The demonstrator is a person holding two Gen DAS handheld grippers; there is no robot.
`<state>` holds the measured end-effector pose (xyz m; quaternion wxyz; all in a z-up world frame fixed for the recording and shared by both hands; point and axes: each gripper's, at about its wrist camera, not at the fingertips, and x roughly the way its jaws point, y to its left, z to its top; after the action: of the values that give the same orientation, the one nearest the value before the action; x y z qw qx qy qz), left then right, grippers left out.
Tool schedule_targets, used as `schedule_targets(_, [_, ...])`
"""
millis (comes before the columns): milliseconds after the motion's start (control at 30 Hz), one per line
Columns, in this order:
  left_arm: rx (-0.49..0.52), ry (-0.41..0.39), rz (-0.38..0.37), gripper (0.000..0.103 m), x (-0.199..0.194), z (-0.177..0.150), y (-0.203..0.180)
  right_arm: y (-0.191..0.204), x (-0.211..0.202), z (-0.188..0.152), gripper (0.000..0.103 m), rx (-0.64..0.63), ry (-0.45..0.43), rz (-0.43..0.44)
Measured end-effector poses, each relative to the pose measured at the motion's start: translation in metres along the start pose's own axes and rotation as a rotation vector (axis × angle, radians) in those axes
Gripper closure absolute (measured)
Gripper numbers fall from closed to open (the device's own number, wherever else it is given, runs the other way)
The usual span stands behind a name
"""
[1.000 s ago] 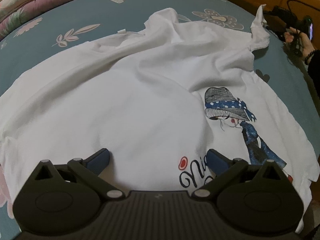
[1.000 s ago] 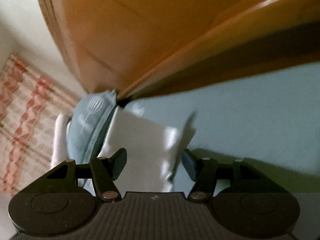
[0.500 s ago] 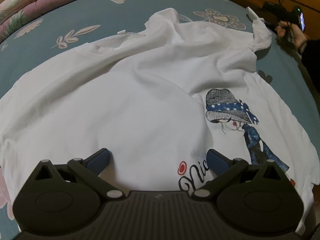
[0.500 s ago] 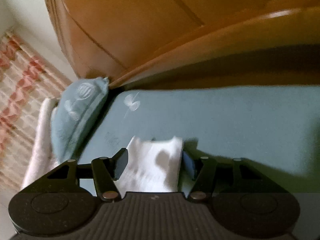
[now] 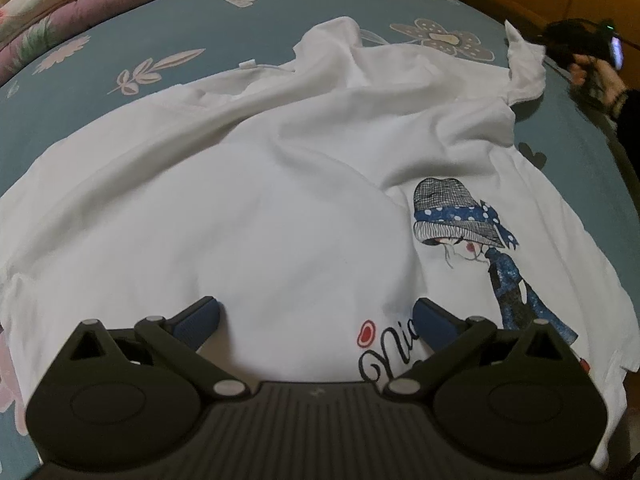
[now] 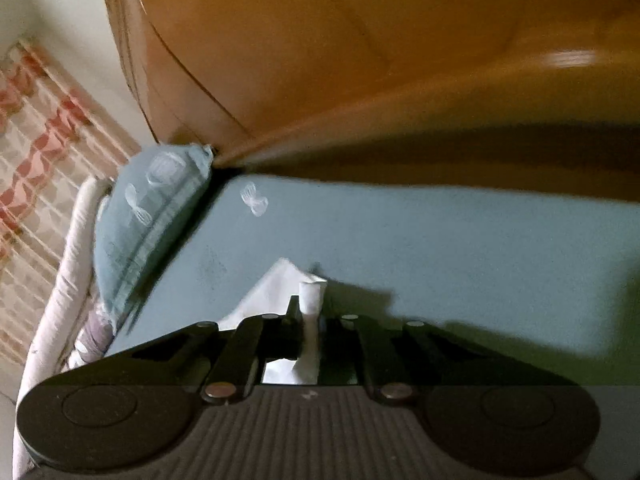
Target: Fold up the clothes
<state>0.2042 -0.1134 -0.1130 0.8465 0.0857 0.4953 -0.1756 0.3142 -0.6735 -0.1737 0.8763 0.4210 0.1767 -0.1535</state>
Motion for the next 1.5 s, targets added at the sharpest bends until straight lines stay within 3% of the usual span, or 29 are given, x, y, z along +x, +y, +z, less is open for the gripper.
schedule_targets(233, [0.001,-0.018,0.001,0.001,-0.011,-0.004,0.000,-0.013,-0.089,0.014,0.094,-0.024,-0.091,-0.064])
schedule_targets(500, [0.000,-0.051,-0.009,0.001,-0.027,-0.008,0.002,-0.029,-0.174,0.012,0.094,-0.085,-0.094,-0.161])
schedule_targets(633, [-0.009,-0.066,-0.014,0.001,-0.034,-0.011,0.005,-0.037,-0.187,0.001,0.093,-0.115,-0.065,-0.259])
schedule_targets(700, [-0.011,-0.070,-0.010,0.001,-0.037,-0.013,0.007,-0.038,-0.186,-0.005,0.083,-0.140,-0.039,-0.349])
schedule_targets(767, [-0.011,-0.074,-0.007,0.001,-0.040,-0.016,0.011,-0.033,-0.184,-0.010,0.082,-0.170,-0.036,-0.415])
schedule_targets(867, [-0.020,-0.080,0.004,0.001,-0.045,-0.019,0.018,-0.016,-0.191,-0.017,0.081,-0.226,-0.054,-0.404])
schedule_targets(1033, [-0.049,-0.090,0.023,0.001,-0.050,-0.026,0.035,0.053,-0.186,-0.035,0.073,-0.456,-0.112,-0.411])
schedule_targets(1067, [-0.059,-0.092,0.026,0.001,-0.050,-0.027,0.040,0.067,-0.183,-0.040,0.071,-0.497,-0.113,-0.383])
schedule_targets(1167, [-0.066,-0.093,0.028,0.001,-0.049,-0.027,0.054,0.116,-0.162,-0.061,0.065,-0.595,-0.018,-0.172])
schedule_targets(1333, [-0.075,-0.111,0.048,0.001,-0.048,-0.017,0.086,0.203,-0.107,-0.132,0.059,-0.784,0.259,0.187])
schedule_targets(1500, [-0.128,-0.118,-0.011,0.001,-0.038,-0.009,0.110,0.294,-0.061,-0.214,0.058,-0.972,0.431,0.373])
